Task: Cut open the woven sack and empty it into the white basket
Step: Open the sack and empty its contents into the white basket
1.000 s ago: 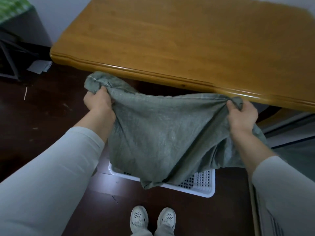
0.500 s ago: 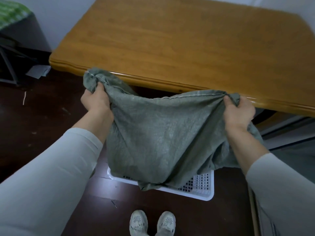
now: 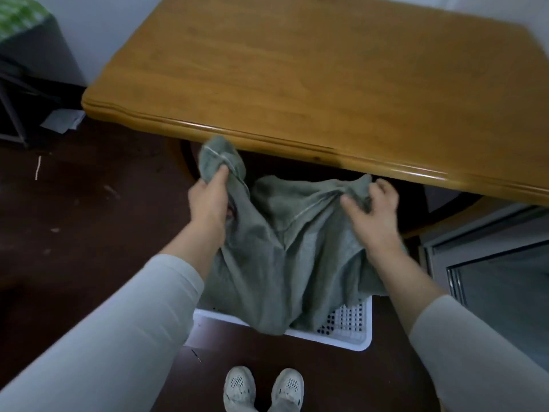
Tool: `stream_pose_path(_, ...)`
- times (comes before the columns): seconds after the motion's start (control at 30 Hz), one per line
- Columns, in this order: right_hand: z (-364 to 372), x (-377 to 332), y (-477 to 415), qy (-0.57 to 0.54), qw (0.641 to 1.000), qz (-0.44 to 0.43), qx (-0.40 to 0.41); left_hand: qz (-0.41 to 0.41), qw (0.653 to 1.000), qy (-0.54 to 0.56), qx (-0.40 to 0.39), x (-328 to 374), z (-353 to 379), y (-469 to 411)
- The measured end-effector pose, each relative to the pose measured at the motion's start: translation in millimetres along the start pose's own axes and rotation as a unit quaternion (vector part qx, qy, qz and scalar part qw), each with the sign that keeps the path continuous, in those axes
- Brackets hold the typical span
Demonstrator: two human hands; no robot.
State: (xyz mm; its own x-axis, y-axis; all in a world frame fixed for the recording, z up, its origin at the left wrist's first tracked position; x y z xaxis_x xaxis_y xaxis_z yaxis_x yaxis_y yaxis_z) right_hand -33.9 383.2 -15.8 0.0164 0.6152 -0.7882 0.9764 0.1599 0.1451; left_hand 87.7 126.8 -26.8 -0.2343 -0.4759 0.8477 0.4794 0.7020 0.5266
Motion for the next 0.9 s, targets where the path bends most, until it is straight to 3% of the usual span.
stream_pose_path(0.1,46.7,-1.0,26.6,0.006,0.987,-0.018,-0.159,-0.075,0.991,-0.095,-0.051,-38.7,9.0,7.0)
stream_pose_path(0.23,98.7,12.0,50.0,0.173,0.943,-0.008,-0.286,-0.103,0.969,-0.170,-0.145,-69.9,30.7,21.1)
stream_pose_path(0.37,124.7,12.8,49.9,0.182,0.958,-0.026,-0.219,-0.172,0.956,-0.173,-0.161,-93.7,33.8,22.0)
stream_pose_path(0.47,130.1,18.1,45.1,0.146,0.972,-0.029,-0.183,-0.168,0.948,-0.190,-0.195,-96.6,29.5,19.1)
stream_pose_path(0.53,125.9,27.2,39.6,0.127,0.979,-0.022,-0.161,-0.117,0.953,-0.173,-0.221,-96.1,24.8,13.3)
stream_pose_path(0.6,118.0,38.1,32.2,0.069,0.987,0.025,-0.147,-0.015,0.950,-0.211,-0.231,-100.3,11.6,4.1)
stream_pose_path(0.67,114.7,53.5,27.1,-0.004,0.986,0.100,-0.137,0.035,0.897,-0.384,-0.216,-123.9,-6.4,5.0)
stream_pose_path(0.73,117.6,70.0,26.2,-0.065,0.976,0.159,-0.131,-0.095,0.889,-0.425,-0.140,-175.1,-39.4,3.5)
stream_pose_path(0.77,118.8,76.9,26.4,-0.089,0.972,0.176,-0.123,-0.218,0.912,-0.331,-0.102,-207.3,-54.4,3.5)
stream_pose_path(0.83,123.4,88.4,27.1,-0.113,0.969,0.182,-0.127,-0.426,0.896,-0.095,-0.087,-257.8,-50.0,13.0)
stream_pose_path(0.9,135.3,100.5,30.4,-0.064,0.967,0.170,-0.178,-0.466,0.872,0.015,-0.152,-257.8,-19.2,11.9)
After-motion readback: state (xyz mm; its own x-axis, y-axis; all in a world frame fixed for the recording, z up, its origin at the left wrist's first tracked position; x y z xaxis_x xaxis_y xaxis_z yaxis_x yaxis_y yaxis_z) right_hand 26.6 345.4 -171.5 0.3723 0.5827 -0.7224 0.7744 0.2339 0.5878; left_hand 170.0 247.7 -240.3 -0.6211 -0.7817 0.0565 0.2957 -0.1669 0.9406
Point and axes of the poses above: each hand's wrist, its own y-axis away from the middle knuckle, its own z-axis out of the palm, x = y × z, the point moved 7 cm from there along -y, towards the middle knuckle, and after that the axes turned 2 degrees about -x, right-handed, at the moved point
